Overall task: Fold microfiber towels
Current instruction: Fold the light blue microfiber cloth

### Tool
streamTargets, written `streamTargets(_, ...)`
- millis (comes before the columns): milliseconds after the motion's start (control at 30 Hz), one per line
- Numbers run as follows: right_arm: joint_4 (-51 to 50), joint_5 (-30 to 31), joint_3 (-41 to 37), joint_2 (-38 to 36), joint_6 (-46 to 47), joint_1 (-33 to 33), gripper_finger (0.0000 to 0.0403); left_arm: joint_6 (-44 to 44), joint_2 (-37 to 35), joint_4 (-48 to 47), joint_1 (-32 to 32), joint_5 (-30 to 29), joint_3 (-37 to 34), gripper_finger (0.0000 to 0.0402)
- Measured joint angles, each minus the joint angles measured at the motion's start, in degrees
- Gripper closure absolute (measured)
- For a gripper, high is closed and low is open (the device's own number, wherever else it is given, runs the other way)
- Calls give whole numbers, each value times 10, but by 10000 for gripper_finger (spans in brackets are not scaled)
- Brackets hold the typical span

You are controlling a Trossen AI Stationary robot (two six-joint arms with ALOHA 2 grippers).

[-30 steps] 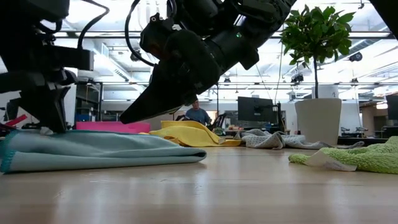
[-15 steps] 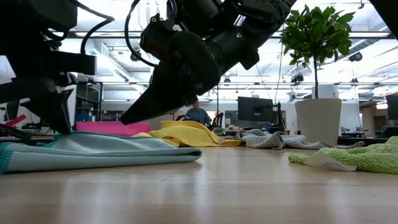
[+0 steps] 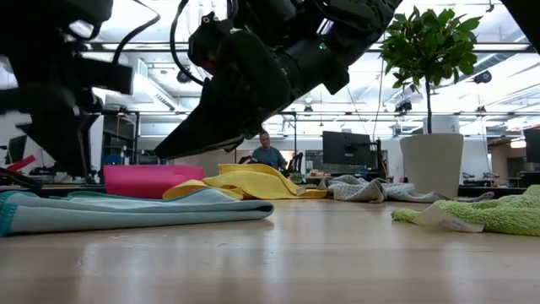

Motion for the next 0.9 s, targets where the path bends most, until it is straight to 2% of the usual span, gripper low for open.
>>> streamTargets(133, 6, 0, 3, 0, 26, 8, 329, -11, 0, 25, -17, 60, 38, 294)
streamTargets(233, 19, 0, 3, 0, 27, 21, 301, -47, 0, 51, -62, 64, 57, 304)
streamTargets(367, 45, 18, 3, 3, 27, 40, 275, -156, 0, 99, -153, 55, 66, 324)
streamTargets(500, 74, 55, 3, 11, 28, 53, 269, -268, 18, 186, -243, -26, 54, 349)
streamTargets(600, 111, 76, 3, 23, 34, 57, 274, -296, 58, 214, -285, -104, 53, 368)
streamTargets(900, 111, 76, 64, 71, 51, 60, 294, -315, 172, 234, -281, -162, 63, 401)
